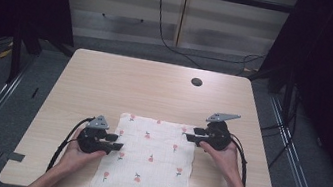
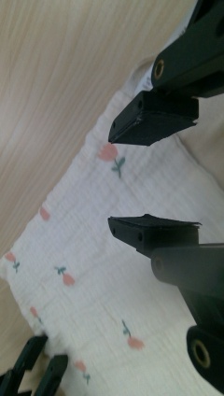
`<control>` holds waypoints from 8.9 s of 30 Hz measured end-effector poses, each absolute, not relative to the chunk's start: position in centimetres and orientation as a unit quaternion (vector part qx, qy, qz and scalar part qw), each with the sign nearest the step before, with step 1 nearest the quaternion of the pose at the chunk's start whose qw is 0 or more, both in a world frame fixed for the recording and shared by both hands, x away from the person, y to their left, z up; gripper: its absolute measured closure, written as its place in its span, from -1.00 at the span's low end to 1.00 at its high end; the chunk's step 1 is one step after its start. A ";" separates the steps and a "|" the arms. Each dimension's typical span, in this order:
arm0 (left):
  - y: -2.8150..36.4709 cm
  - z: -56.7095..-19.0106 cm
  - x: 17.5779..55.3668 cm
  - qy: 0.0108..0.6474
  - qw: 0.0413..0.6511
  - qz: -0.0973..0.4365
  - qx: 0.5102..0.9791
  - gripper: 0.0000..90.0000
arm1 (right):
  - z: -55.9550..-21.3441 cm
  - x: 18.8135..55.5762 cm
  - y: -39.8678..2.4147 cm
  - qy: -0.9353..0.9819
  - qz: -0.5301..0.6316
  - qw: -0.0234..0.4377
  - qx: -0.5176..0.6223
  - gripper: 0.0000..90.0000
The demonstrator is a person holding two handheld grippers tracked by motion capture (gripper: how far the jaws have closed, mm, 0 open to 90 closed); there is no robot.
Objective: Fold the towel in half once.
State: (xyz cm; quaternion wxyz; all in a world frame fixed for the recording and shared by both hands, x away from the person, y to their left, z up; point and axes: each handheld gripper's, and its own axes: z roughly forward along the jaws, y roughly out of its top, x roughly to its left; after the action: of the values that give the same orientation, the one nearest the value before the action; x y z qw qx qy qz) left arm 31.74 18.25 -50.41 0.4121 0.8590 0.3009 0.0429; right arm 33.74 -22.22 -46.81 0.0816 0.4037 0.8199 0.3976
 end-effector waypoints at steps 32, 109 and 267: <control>18.7 -50.6 31.1 0.287 0.416 0.053 0.861 0.26 | -50.0 39.3 -22.8 0.825 0.357 0.084 0.430 0.58; 19.0 -46.7 40.0 0.354 0.474 0.074 0.803 0.92 | -46.0 36.4 -22.7 0.789 0.452 0.111 0.402 0.93; 19.3 -50.2 30.7 0.275 0.396 0.067 0.873 0.71 | -48.1 31.2 -21.8 0.847 0.384 0.067 0.360 0.48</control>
State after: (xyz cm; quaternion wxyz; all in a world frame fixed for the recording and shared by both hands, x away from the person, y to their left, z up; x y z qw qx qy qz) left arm 30.70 19.26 -50.22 0.3958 0.8734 0.2755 0.0674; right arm 31.18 -21.78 -48.12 0.0669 0.3604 0.8474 0.3843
